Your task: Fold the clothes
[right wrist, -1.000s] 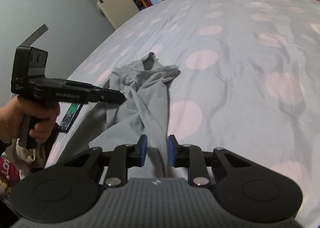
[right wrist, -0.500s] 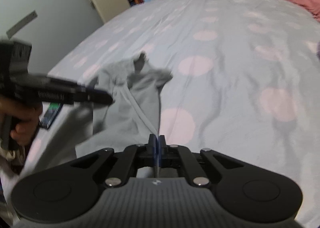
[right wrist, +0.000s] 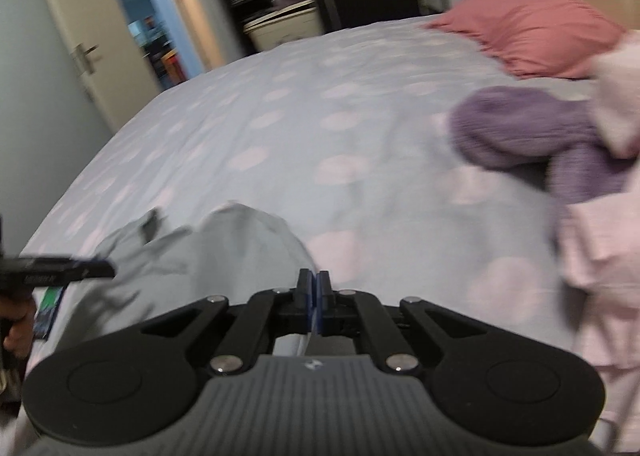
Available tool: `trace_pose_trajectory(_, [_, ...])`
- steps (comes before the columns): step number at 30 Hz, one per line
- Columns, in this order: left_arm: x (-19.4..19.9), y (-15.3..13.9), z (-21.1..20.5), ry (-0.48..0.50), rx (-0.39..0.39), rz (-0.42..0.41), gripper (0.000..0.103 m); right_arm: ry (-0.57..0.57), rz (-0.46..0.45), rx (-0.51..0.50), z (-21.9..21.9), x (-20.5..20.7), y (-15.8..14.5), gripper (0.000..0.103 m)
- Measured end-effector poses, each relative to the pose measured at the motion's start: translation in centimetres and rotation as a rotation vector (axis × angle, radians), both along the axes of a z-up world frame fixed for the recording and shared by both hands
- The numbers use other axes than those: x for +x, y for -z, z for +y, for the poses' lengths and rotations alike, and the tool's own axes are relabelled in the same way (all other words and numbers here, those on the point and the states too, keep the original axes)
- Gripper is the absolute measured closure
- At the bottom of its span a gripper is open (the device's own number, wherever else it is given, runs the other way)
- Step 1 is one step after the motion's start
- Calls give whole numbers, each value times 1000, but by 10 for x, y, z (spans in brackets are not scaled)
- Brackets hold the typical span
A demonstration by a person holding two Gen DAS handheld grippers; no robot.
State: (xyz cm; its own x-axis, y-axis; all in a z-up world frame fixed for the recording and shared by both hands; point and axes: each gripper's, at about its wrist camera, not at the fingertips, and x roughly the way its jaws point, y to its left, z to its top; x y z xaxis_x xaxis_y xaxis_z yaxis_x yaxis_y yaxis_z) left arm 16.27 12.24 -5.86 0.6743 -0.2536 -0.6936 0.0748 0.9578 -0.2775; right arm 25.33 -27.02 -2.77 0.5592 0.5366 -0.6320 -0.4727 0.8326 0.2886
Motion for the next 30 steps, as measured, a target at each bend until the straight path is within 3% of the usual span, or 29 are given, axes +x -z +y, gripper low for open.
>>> trace_pose_trajectory(4, [4,7,-16,28,6,16,75,76,11,5,-32,8,1,101])
trace_pose_trajectory(9, [6,14,-35,62,10,31,75,86,29,-21,-36,10,20,99])
trace_pose_trajectory(11, [5,16,-44,76,15,40,75,91,77,-9,-37,12,32,89])
trace_pose_trajectory(12, [4,17,-48,83,17,45,75,92,116,3,-39,13,39,70])
trace_pose_trajectory(13, [3,18,-52,90,20,50,75,93,155,14,-41,15,46,59])
trace_pose_trajectory(14, [2,18,-56,98,18,52,75,96,162,17,-45,12,49,59])
trace_pose_trajectory(18, [-8,18,-75,140,5,72,75,18,189,-10,-53,-6,55,59])
trace_pose_trajectory(26, [-48,7,-145,314,6,83,73,-284,340,-101,-49,-86,67,57])
trace_pose_trajectory(30, [-71,-2,-179,391,7,104,68,-324,364,-148,-48,-113,78,50])
